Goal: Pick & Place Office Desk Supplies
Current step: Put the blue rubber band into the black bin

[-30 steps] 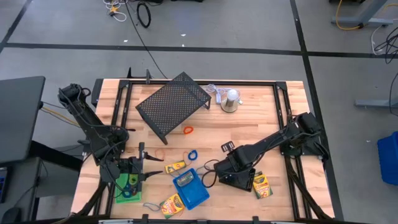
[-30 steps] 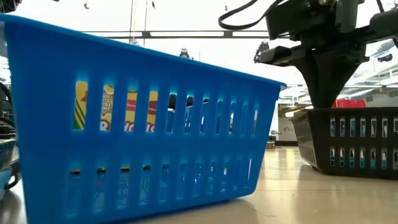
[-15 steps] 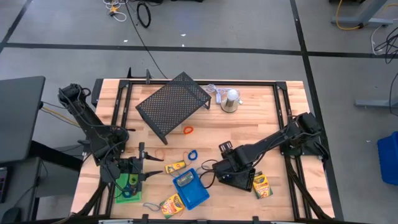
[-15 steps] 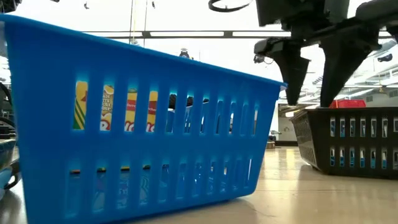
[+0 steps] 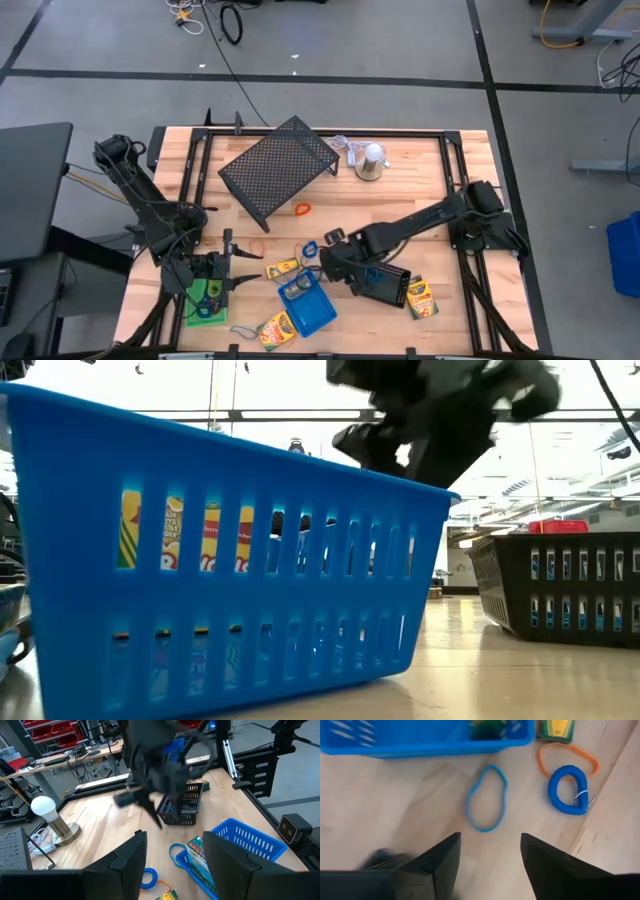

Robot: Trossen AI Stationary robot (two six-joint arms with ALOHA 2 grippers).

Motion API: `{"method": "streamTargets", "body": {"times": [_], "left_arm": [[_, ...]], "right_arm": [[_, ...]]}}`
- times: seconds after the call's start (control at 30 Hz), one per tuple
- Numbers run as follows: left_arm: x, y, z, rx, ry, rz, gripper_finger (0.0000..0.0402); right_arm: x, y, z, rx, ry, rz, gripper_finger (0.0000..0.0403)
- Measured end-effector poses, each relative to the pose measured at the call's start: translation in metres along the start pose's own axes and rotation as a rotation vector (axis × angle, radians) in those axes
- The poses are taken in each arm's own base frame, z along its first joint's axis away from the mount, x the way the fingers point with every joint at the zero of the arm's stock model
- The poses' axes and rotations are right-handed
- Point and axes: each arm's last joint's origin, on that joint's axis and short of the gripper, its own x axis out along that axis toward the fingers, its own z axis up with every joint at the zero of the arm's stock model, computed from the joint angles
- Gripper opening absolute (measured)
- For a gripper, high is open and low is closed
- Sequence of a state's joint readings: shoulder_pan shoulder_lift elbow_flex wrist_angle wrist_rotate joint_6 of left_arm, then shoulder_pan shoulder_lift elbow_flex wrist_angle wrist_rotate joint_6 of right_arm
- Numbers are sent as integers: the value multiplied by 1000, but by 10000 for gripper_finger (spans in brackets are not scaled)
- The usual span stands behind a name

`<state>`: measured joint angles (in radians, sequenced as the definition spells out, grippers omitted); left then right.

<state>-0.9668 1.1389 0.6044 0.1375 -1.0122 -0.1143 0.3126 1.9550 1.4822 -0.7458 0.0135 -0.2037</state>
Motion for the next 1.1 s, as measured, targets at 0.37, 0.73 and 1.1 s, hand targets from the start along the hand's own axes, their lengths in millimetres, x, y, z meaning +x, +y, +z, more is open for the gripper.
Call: {"method": "streamTargets", "body": {"times": [0.37, 0.73, 1.1], "left_arm": [[0, 0, 0, 0, 0, 0, 201], [3, 2, 0, -20, 2, 16, 201], [7, 5, 0, -30, 11, 13, 201]], "right_arm": [[59, -21, -8, -30, 58, 51, 213], [67, -20, -5, -52, 28, 56, 173], [68, -29, -9, -52, 111, -178, 10]]}}
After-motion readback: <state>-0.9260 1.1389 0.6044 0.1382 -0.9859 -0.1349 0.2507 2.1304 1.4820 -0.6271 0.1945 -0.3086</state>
